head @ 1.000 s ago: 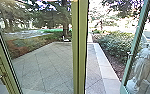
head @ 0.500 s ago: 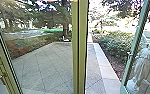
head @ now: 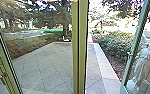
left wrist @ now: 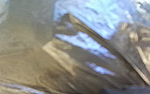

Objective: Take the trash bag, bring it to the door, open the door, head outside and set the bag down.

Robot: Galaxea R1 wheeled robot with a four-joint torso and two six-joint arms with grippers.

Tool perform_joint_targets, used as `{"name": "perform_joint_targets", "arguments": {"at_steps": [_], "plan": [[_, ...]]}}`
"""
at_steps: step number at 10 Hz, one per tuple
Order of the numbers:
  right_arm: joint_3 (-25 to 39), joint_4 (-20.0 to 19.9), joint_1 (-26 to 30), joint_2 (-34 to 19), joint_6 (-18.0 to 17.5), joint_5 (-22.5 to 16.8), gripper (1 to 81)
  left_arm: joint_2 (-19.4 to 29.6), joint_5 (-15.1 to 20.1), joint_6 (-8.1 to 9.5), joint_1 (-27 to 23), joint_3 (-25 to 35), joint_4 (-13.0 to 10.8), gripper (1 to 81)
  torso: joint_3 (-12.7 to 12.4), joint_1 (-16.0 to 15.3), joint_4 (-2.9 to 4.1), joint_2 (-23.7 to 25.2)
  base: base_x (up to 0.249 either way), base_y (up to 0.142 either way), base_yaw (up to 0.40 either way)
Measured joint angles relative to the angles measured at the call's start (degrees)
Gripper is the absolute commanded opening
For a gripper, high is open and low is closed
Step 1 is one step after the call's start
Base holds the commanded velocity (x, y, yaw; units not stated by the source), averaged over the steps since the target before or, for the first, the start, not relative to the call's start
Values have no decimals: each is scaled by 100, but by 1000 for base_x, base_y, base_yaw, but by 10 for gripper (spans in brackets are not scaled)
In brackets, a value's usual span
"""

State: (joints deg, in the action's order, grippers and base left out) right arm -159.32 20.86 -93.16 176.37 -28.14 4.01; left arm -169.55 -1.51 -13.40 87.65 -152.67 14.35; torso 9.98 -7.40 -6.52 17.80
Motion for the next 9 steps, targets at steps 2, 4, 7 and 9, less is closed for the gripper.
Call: {"name": "perform_joint_targets", "arguments": {"at_steps": [2,4,7,9], "plan": [[9,2,0,48,5,0,811,0,0,0,0,2,-62,10,0,0,0,0,0,0,0],[28,28,0,48,6,0,811,2,0,0,0,2,-115,10,0,0,0,0,0,0,0],[33,39,0,48,6,0,811,2,2,0,2,0,-134,10,0,0,0,0,0,0,-96],[33,39,0,45,6,0,811,2,2,-2,0,2,-137,10,0,0,0,0,0,0,-177]]}}
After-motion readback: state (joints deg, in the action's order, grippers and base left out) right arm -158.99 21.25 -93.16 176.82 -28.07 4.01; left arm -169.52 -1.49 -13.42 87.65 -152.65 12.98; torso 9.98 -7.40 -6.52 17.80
